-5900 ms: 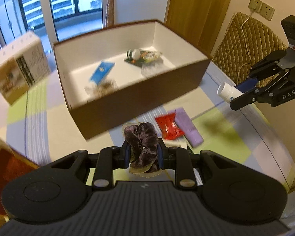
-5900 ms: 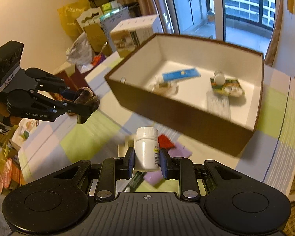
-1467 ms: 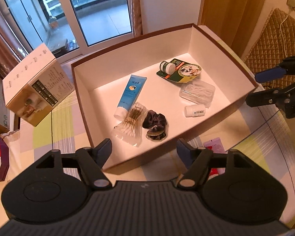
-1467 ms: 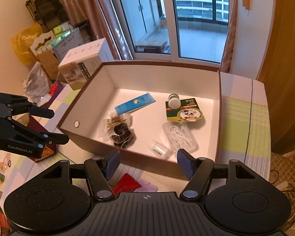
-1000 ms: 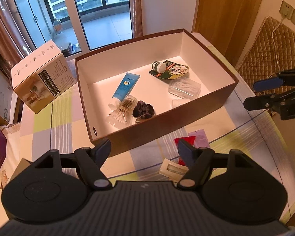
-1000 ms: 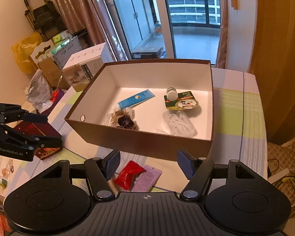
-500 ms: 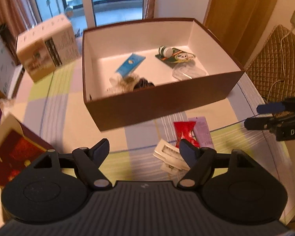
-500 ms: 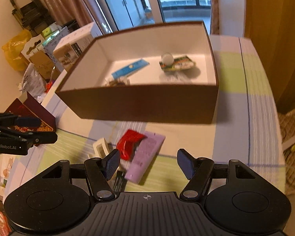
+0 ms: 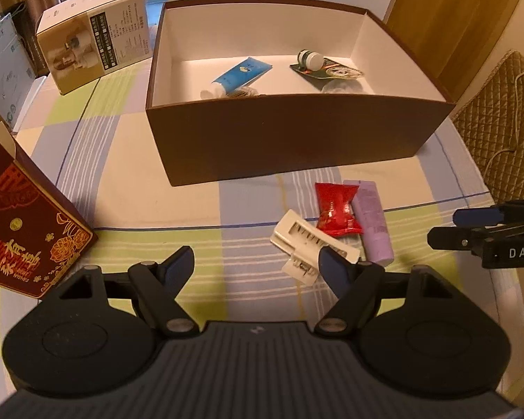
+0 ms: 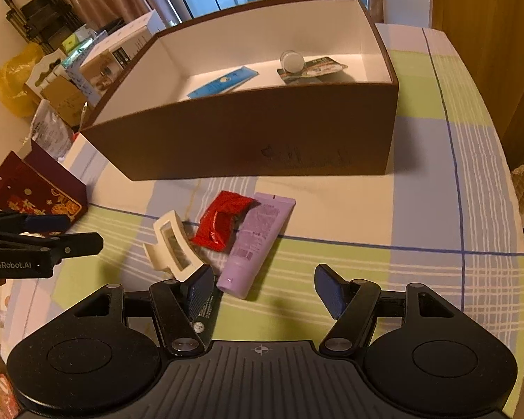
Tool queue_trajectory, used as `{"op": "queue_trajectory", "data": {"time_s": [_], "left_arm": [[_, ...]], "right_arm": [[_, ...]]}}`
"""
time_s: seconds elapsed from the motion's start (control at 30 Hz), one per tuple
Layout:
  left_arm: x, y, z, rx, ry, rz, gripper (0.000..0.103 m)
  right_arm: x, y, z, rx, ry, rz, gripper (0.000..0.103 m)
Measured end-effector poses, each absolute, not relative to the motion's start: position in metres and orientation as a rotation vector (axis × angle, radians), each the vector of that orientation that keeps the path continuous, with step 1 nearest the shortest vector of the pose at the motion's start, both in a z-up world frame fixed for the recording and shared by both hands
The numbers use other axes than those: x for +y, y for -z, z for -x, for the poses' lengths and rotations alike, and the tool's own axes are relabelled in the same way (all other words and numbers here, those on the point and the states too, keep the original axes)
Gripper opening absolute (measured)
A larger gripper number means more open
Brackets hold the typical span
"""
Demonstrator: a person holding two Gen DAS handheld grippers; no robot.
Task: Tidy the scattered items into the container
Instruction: 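Withdraw both tools from the box toward the remaining items, then grasp the purple tube with the right tool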
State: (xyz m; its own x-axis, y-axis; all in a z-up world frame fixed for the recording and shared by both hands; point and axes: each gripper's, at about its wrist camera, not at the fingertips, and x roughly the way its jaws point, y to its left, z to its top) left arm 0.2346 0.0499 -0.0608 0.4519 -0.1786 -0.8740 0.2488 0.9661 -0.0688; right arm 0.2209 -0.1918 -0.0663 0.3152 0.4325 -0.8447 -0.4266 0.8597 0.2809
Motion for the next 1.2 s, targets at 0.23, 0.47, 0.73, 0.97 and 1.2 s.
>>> {"op": "queue_trajectory", "data": {"time_s": [0.23, 0.47, 0.73, 0.97, 1.2], "left_arm": [[0.053, 0.078, -0.234, 1.095, 0.238, -0.053, 0.075], [0.055, 0.095, -0.233, 1.131, 0.230, -0.038, 0.078], [0.061, 0.101, -0.238, 1.141, 0.212, -0.023, 0.078], [0.063, 0.104, -0.240, 1.143, 0.203, -0.018, 0.078], [0.064, 0.106, -0.239, 1.145, 0.204, -0.015, 0.078]], "right_arm": [[-0.185, 0.089, -0.215, 1.131, -0.566, 0.000, 0.070], [-0.180, 0.099, -0.217, 1.144, -0.560, 0.003, 0.070], [-0.165, 0.107, -0.221, 1.108, -0.553, 0.026, 0.070], [-0.153, 0.115, -0.228, 1.086, -0.556, 0.060, 0.054], [-0.149, 0.121, -0.230, 1.093, -0.533, 0.093, 0.033]]}}
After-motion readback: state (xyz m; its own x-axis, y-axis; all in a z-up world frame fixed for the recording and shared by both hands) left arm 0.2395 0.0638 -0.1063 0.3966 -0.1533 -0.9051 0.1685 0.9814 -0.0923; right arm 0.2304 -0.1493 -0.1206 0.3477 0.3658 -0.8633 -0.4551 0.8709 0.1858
